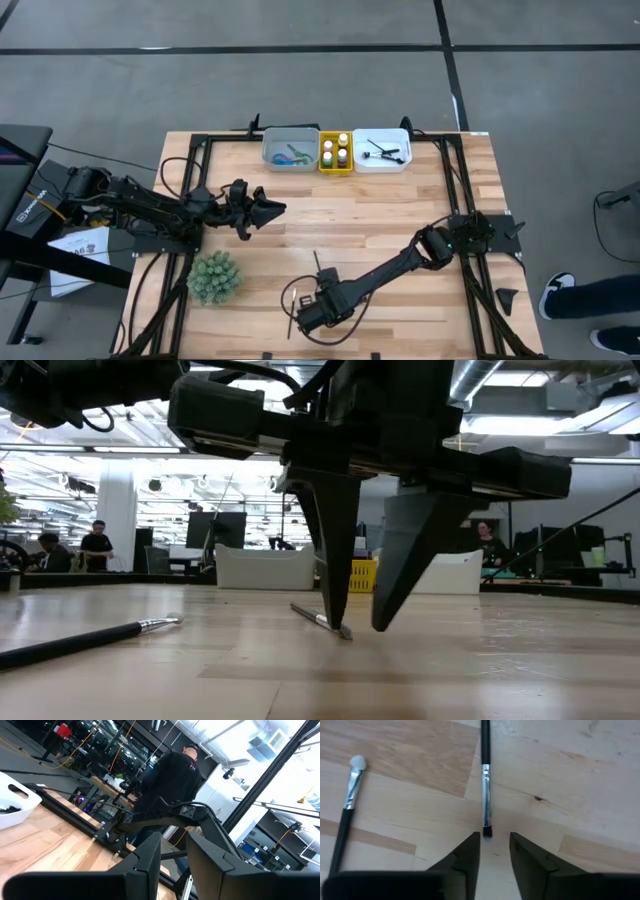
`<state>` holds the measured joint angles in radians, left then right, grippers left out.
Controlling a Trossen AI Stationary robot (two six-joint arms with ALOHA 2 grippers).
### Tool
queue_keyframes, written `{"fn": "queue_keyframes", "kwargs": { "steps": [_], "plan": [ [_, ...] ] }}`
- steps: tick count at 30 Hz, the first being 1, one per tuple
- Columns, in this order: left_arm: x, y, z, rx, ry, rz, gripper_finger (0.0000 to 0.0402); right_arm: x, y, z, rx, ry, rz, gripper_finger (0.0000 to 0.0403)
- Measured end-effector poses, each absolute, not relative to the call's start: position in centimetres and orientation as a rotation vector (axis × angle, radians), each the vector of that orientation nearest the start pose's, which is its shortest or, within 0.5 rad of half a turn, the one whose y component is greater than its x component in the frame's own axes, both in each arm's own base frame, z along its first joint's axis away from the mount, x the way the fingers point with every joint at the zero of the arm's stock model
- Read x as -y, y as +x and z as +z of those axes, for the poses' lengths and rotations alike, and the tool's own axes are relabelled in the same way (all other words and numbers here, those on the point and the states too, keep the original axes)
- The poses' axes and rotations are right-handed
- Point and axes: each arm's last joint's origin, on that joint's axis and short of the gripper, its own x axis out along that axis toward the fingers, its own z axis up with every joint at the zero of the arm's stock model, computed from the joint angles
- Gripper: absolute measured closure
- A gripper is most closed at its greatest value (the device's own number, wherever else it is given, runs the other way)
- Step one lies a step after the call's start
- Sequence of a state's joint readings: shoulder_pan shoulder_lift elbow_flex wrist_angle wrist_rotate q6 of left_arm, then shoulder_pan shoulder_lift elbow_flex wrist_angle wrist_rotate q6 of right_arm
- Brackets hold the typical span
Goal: Pick & Place Paint Supplies
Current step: Put the black foundation brush into the white bin
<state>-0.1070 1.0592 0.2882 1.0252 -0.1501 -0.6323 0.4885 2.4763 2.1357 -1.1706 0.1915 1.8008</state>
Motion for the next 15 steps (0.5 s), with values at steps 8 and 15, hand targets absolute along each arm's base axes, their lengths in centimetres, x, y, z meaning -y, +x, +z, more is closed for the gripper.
{"fn": "queue_keyframes", "kwargs": {
  "steps": [8, 15],
  "plan": [
    [1.7, 20.1, 23.0, 0.258, -0.661, -0.038, 0.0314, -22.2, 43.0, 13.7, -1.111, 0.984, -0.986, 0.0348],
    [1.7, 20.1, 23.0, 0.256, -0.661, -0.046, 0.0314, -22.2, 42.8, 13.0, -1.131, 0.991, -0.985, 0.0355]
  ]
}}
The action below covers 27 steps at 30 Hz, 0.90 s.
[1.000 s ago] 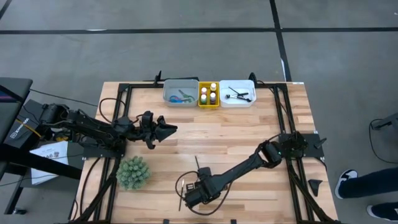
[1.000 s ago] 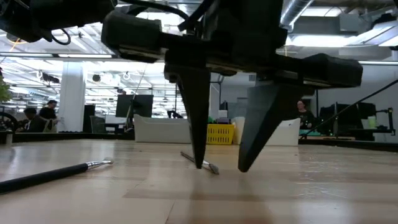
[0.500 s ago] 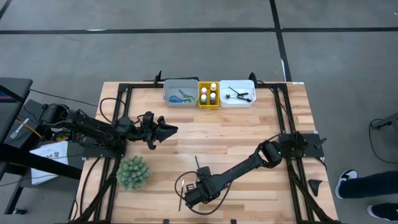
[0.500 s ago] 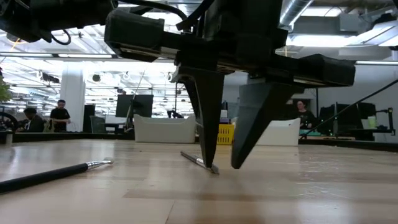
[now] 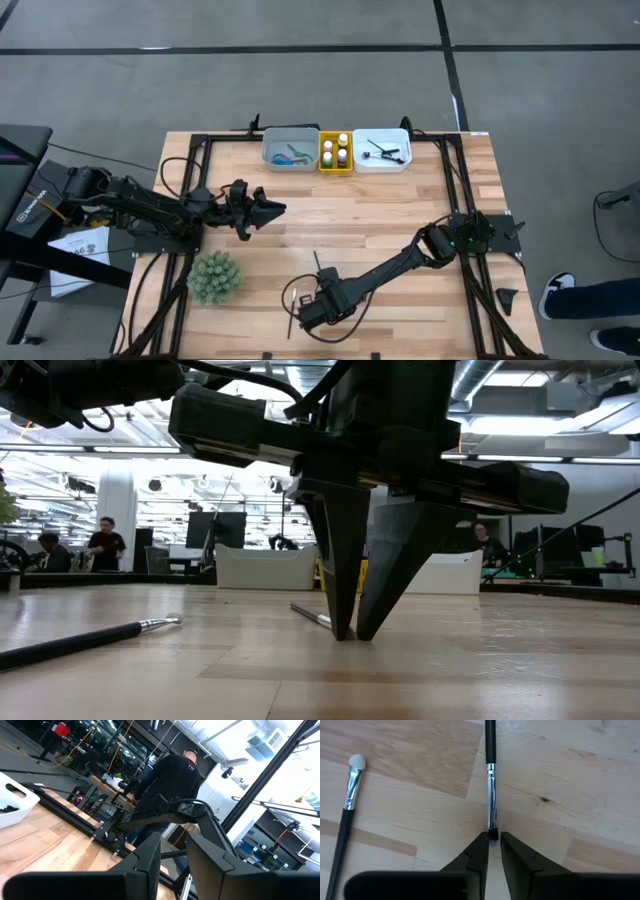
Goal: Pick & Place Paint Supplies
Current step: Put the black foundation brush into the white bin
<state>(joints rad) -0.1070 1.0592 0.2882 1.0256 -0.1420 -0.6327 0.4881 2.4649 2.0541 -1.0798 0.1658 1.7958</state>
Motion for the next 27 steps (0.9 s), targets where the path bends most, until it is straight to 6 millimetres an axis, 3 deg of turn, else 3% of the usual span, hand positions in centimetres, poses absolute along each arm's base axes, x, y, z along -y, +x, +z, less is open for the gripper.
{"fn": "queue_keyframes", "kwargs": {
  "steps": [6, 19, 27],
  "plan": [
    [1.7, 20.1, 23.0, 0.256, -0.661, -0.047, 0.0314, -22.1, 42.8, 12.8, -1.128, 0.98, -0.996, 0.0397],
    [1.8, 20.1, 23.0, 0.254, -0.658, -0.048, 0.0314, -23.2, 41.0, 14.7, -0.979, 0.918, -1.066, 0.0402],
    [1.8, 20.1, 22.9, 0.24, -0.636, -0.041, 0.0314, -24.0, 39.6, 16.2, -1.002, 0.805, -1.033, 0.0403]
  ]
}}
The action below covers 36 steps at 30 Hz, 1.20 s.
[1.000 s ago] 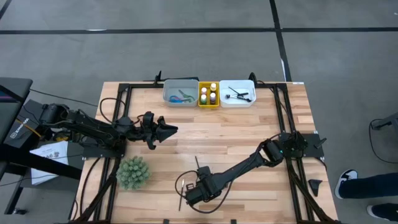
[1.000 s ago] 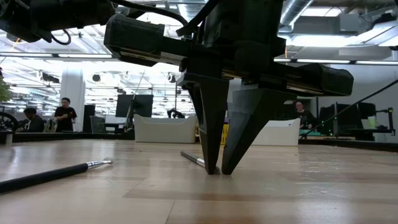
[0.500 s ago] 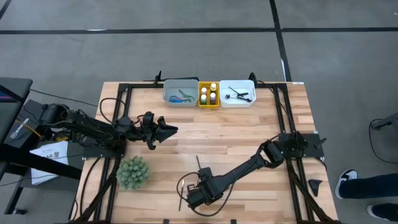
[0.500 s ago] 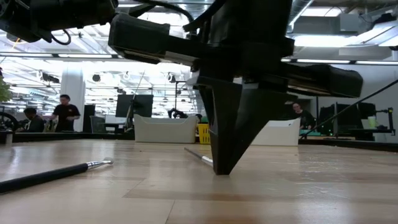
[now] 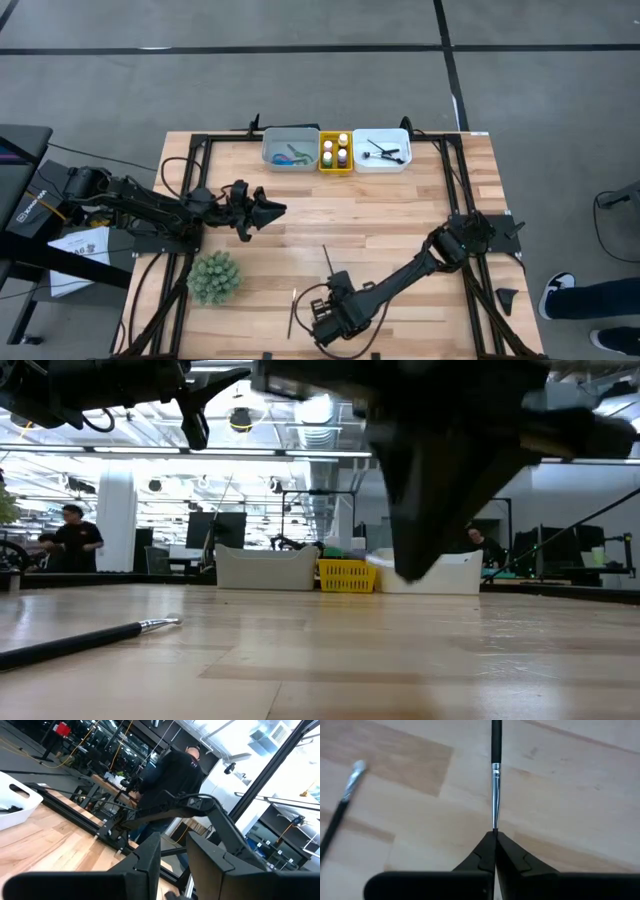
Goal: Pick & Place Paint Supplies
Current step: Put the black foundation brush into the white bin
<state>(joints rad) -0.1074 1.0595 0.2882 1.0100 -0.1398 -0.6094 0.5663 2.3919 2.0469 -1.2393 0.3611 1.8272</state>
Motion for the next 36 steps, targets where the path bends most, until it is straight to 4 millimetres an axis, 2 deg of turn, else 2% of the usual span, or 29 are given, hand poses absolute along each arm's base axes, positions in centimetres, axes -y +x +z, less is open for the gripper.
{"fn": "queue_keyframes", "kwargs": {
  "steps": [5, 11, 15, 21, 25, 31, 36],
  "plan": [
    [1.8, 20.2, 22.8, 0.225, -0.632, -0.045, 0.0314, -23.9, 38.6, 17.7, -1.04, 0.721, -1.012, 0.0403],
    [1.8, 20.2, 22.4, 0.178, -0.625, -0.05, 0.0314, -22.7, 37.0, 20.9, -1.13, 0.541, -0.975, 0.0403],
    [2.0, 20.3, 22.2, 0.148, -0.62, -0.083, 0.0314, -21.2, 35.7, 23.6, -1.191, 0.392, -0.95, 0.0403],
    [2.2, 20.3, 21.7, 0.078, -0.612, -0.133, 0.0314, -18.5, 34.4, 27.3, -1.218, 0.25, -0.785, 0.0403],
    [2.2, 20.3, 21.6, 0.068, -0.606, -0.143, 0.0314, -15.6, 32.4, 29.0, -1.247, 0.132, -0.727, 0.0403],
    [2.1, 20.3, 21.5, 0.067, -0.534, -0.133, 0.0314, -9.9, 27.8, 30.8, -1.279, 0.011, -0.71, 0.0403],
    [1.8, 20.4, 21.4, 0.062, -0.53, -0.111, 0.0314, -5.3, 23.9, 31.5, -1.263, -0.006, -0.665, 0.0403]
  ]
}}
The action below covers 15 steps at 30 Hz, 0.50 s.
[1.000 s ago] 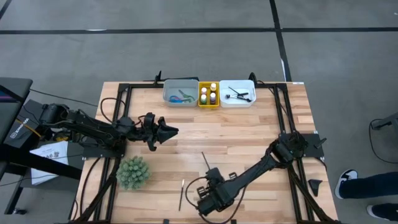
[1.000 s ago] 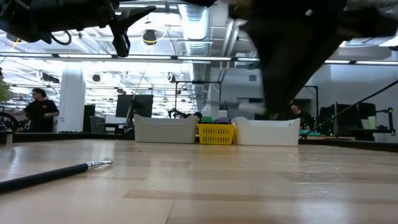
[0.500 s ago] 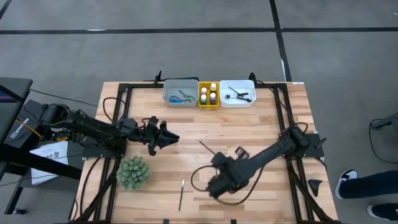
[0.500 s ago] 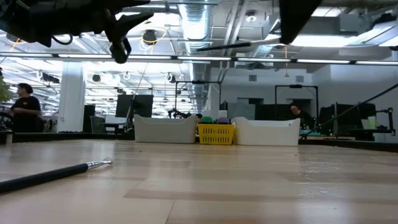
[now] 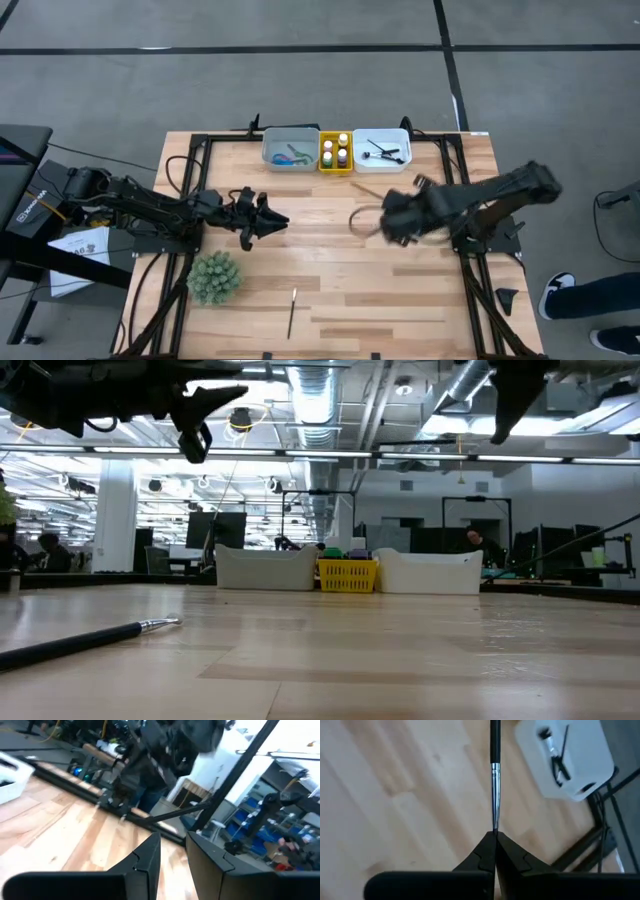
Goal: Pick & Place Paint Supplies
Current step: Put the black foundation brush into the white bin
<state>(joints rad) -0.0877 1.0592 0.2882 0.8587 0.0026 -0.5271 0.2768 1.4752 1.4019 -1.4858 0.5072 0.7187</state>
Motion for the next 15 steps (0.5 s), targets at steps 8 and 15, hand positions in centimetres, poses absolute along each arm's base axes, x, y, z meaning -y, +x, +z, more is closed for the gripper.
{"fn": "queue_keyframes", "kwargs": {
  "steps": [8, 15],
  "plan": [
    [0.4, 20.4, 21.4, 0.1, -0.532, 0.063, 0.0314, 1.2, 20.1, 31.2, -1.188, -0.041, -0.555, 0.0403],
    [-0.8, 20.4, 21.4, 0.122, -0.534, 0.137, 0.0314, 6.5, 19.6, 30.2, -1.224, -0.153, -0.491, 0.0403]
  ]
}}
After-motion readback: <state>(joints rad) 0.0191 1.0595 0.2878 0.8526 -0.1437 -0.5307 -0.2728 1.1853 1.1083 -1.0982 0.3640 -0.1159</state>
